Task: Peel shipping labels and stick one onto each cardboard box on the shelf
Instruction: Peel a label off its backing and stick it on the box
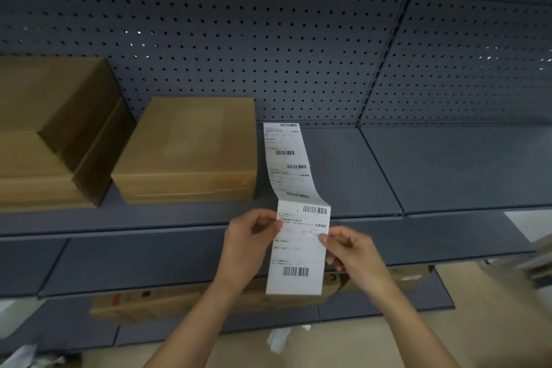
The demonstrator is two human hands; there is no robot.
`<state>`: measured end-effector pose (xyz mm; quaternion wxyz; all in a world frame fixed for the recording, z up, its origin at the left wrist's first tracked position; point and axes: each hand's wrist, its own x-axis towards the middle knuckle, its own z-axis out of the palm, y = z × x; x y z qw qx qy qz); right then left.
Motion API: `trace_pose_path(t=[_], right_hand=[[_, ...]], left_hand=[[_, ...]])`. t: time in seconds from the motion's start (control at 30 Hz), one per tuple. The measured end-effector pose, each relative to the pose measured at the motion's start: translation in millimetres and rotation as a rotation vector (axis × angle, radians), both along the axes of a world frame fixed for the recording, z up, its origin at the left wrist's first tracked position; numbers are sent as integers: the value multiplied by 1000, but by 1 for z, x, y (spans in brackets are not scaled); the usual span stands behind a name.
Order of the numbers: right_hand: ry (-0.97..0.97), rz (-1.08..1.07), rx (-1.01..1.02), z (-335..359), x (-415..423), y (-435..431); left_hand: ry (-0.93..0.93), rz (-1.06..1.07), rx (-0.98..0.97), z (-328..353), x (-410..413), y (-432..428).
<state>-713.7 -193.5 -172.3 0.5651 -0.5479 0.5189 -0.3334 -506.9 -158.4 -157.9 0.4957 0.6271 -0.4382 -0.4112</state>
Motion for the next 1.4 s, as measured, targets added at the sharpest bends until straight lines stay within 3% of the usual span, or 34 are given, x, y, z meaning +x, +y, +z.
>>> trace_pose_path(t=[0.17, 0.27, 0.37, 0.5, 0.77, 1.4], right_hand=[[335, -263, -407, 13, 7, -7], [330, -147, -568, 28, 20, -14], [352, 20, -601, 36, 32, -22], [385, 118, -657, 39, 41, -30], [293, 194, -502, 39, 38, -35], [238, 101, -450, 39, 39, -28]], left_hand=[[5, -63, -1, 1, 2, -8], [28, -121, -28, 4, 2, -10], [44, -158, -71, 5, 1, -12], [-63, -185, -134, 7, -1, -14], [-369, -221, -244, 1, 5, -18], [-389, -194, -313, 3, -2, -22]])
